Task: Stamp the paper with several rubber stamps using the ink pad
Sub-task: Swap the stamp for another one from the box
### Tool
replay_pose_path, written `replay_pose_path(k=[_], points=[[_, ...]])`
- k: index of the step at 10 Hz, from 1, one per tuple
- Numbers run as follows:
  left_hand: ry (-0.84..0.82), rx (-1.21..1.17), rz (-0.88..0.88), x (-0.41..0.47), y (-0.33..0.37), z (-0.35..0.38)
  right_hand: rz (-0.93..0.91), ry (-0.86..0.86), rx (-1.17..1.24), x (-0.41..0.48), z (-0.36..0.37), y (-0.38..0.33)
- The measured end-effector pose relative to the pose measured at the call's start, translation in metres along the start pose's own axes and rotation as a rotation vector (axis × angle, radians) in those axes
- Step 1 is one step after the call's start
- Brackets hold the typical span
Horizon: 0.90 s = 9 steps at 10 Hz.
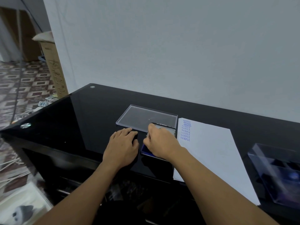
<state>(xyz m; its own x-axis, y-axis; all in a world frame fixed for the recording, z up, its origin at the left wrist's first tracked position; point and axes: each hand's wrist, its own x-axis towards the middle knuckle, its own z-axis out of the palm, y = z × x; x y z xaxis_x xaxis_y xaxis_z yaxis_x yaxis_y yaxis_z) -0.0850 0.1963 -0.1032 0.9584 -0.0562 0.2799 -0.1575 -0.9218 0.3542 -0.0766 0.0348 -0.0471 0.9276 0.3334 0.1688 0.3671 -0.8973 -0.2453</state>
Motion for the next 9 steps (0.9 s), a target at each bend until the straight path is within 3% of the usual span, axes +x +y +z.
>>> replay_pose_path(k=[9], points=[[-0.012, -0.006, -0.001, 0.0007, -0.0012, 0.0010, 0.020, 0.012, 0.000, -0.0045, -0.0031, -0.0037]])
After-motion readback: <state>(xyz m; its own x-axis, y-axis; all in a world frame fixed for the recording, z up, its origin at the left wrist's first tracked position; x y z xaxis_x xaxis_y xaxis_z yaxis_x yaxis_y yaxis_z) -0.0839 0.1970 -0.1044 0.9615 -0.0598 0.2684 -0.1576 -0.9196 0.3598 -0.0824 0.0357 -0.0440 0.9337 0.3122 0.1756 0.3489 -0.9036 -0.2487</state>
